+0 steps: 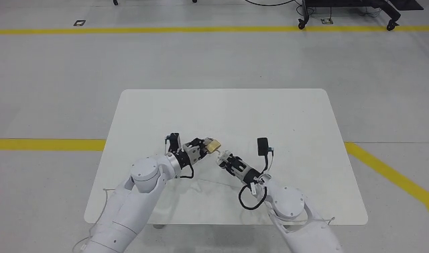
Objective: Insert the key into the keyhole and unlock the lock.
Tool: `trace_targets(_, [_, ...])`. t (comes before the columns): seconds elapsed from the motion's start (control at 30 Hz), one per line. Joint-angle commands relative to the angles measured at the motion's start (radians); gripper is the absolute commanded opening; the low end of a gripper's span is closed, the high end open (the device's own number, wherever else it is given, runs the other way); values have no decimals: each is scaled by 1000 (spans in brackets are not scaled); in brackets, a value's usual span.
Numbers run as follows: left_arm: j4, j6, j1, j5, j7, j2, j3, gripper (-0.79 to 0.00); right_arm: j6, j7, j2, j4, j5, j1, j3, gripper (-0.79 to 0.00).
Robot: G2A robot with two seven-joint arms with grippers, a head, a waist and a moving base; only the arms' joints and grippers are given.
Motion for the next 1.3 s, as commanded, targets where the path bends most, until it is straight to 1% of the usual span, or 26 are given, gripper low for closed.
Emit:
trace_targets(0.0, [0,2,-1,1,-3,0,0,-785,4,-2,-1,1,0,1,-1,-785])
trace_targets(0.57, [-16,0,2,24,9,1,2,-785,18,-15,-6,4,1,4,2,-785])
trace_targets(0.97, [-36,-45,21,73,55,0,14,-785,33,-27,-12,12,-3,13,-5,-785])
trace_targets(1.27, [-51,-18,31,65,64,-1,10,-785,31,-34,-15,17,-5,17,-7,-785])
